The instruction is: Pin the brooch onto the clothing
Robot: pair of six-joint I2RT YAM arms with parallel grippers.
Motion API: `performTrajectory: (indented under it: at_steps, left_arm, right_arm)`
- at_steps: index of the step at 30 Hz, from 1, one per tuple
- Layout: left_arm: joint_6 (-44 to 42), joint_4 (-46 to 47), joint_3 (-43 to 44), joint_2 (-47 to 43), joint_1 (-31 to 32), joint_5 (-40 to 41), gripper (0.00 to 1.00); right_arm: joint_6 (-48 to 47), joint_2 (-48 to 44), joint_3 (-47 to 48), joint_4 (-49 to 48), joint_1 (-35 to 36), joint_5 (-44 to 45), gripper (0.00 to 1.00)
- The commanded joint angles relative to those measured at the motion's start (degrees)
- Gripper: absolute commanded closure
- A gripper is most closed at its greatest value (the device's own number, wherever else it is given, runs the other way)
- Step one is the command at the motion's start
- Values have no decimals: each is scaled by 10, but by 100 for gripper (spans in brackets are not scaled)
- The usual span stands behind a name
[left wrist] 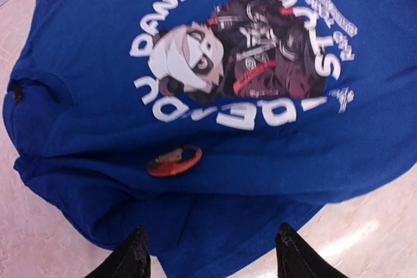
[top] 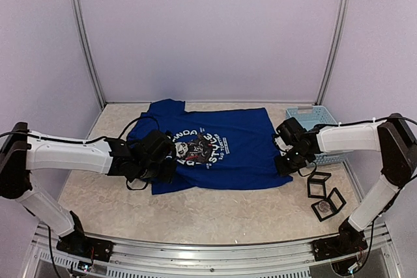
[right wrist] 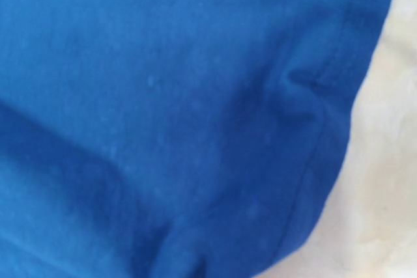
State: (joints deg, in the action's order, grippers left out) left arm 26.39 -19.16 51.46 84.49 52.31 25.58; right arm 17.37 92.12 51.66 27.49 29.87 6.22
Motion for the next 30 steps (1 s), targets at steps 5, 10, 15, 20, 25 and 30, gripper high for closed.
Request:
performTrajectory:
  at_steps: [5, 10, 15, 20, 25, 30]
  left_arm:
    - [-29, -64, 2, 125, -4, -68, 28]
    - [-24, -39, -22, 141, -22, -125, 26]
    - [-17, 0, -67, 149, -35, -137, 45]
    - [-7, 9, -94, 141, -46, -158, 84]
    - [22, -64, -104, 75, -2, -161, 100]
    - [95, -163, -105, -32, 73, -221, 100]
  right_arm:
    - [-1, 1, 1, -6, -6, -6, 100]
    - [1, -11, -7, -10, -5, -5, 100]
    - [2, -24, -17, -17, -5, -10, 100]
    - [1, -18, -14, -13, -8, -2, 100]
    - [0, -10, -2, -5, -15, 0, 100]
    - [-4, -20, 2, 23, -26, 15, 100]
